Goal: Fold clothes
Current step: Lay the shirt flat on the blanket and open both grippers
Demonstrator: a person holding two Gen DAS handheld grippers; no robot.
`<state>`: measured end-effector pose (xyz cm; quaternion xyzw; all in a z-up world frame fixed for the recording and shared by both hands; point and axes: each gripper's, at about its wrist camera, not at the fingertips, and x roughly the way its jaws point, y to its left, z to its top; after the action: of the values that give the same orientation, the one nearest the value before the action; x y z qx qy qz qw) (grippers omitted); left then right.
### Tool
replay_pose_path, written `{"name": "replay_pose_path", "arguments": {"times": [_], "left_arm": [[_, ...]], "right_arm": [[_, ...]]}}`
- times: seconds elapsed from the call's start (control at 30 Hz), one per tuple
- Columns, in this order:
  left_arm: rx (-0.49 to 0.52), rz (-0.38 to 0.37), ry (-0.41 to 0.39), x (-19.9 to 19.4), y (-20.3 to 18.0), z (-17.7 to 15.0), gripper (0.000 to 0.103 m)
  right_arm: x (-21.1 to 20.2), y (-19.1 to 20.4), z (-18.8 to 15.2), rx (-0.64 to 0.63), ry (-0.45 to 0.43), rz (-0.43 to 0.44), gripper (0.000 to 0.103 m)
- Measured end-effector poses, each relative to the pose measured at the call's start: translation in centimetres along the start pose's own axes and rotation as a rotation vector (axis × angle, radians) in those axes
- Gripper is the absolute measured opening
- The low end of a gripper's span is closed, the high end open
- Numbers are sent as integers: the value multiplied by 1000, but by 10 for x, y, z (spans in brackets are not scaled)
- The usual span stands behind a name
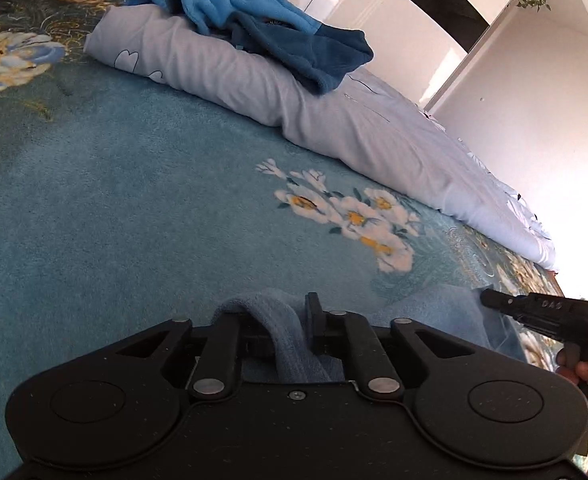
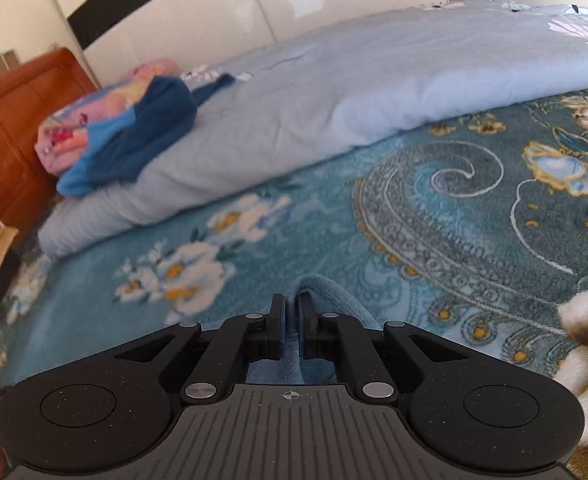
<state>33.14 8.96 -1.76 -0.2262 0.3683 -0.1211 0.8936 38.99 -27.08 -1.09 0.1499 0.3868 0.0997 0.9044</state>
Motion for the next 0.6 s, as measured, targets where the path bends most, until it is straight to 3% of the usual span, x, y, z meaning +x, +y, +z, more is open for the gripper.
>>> {"name": "replay_pose_path", "arguments": {"times": [0.07, 0.1, 0.3, 0.37, 0.6], "left_arm": [[-8, -19, 8, -10, -1, 2, 43], [-10, -35, 7, -17, -4, 2, 47], [44, -46, -36, -88, -22, -22, 58], [79, -94, -29, -110, -31, -44, 69], [316, -79, 28, -143, -68, -116, 71]], "right_arm": [[-6, 2, -1, -7, -4, -5, 5], [-12, 3, -1, 0, -5, 1, 7], [-69, 14, -17, -25, -53, 21, 37], [-97, 9, -41, -30, -82, 10, 39], [-166, -18, -123, 15, -27, -119, 42]]}}
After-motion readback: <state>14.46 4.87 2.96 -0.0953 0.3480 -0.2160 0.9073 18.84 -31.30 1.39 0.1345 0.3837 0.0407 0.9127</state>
